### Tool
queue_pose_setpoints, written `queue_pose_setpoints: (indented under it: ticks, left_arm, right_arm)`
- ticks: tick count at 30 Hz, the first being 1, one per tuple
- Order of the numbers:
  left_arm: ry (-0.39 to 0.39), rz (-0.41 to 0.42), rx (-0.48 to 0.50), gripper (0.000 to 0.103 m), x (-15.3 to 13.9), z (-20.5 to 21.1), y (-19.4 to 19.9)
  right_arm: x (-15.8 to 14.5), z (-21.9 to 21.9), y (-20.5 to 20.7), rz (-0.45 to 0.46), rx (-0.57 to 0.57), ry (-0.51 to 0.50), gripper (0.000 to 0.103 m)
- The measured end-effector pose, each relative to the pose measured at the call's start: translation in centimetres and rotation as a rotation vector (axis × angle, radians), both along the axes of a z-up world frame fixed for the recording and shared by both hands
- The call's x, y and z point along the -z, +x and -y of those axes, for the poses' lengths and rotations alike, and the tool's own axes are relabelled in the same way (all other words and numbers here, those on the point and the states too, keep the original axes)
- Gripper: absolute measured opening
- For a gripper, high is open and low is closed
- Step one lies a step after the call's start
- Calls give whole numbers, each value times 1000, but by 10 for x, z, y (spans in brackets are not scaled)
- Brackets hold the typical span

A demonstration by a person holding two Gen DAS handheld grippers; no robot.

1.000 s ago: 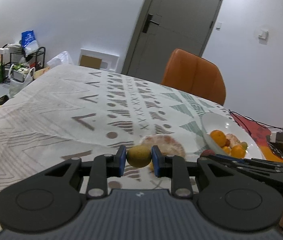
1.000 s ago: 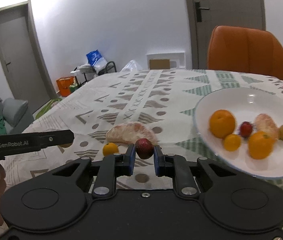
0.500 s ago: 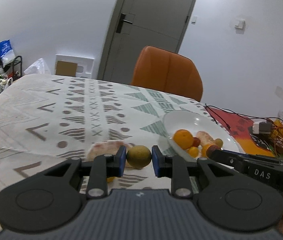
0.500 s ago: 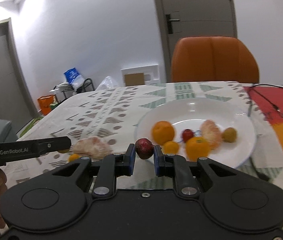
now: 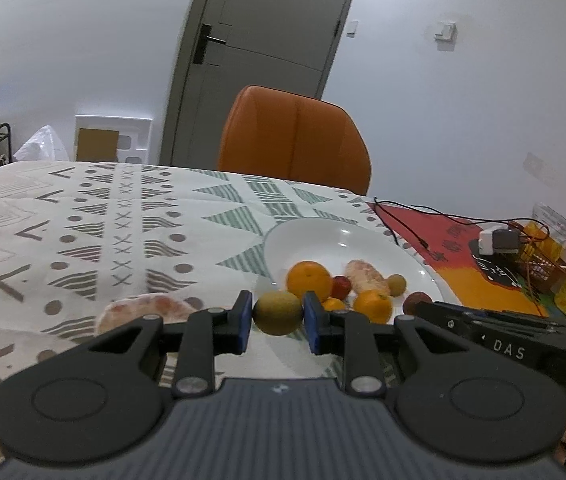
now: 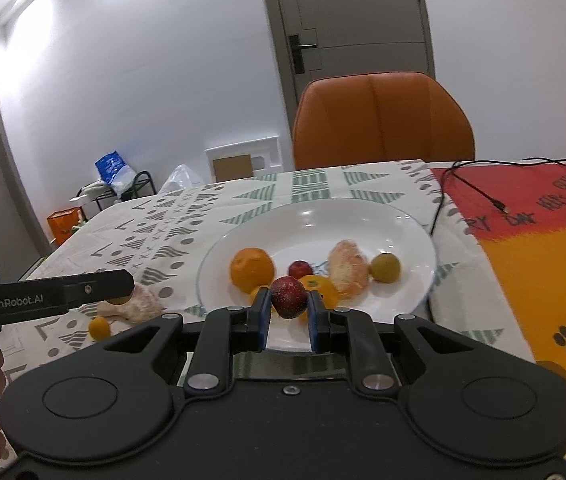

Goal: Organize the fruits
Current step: 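Carry the yellow-green fruit and red plum onto the plate and open both tools, then move both tools back to the last small orange and pomelo segment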

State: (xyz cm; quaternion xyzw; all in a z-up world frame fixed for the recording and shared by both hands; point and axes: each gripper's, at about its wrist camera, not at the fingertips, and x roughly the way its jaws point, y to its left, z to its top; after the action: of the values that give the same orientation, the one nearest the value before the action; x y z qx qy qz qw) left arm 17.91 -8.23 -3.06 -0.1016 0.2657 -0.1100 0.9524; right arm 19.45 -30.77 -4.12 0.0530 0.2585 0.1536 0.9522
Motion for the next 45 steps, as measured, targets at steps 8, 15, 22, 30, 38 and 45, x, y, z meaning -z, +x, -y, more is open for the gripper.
queue_pose_setpoints:
  ticks: [8, 15, 22, 30, 38, 45]
  left_arm:
    - [8, -5, 45, 26, 2, 20, 7]
    - [17, -1, 85, 26, 2, 39, 19]
    - [25, -5, 116, 26, 3, 55, 29]
    - [22, -3, 98, 38, -2, 52, 29]
    - [15, -33, -21, 69, -3, 10, 19]
    - [27, -27, -113, 85, -8, -22, 6]
  right_arm:
    - [1, 21, 3, 14, 70, 30, 26]
    - [4, 24, -2, -3, 60, 27, 29]
    - [5, 24, -4, -17, 45, 32, 34]
    - [7, 24, -5, -25, 40, 38, 44]
    - [7, 15, -6, -25, 13, 43, 51]
    - [4, 4, -8, -20, -12, 44, 63]
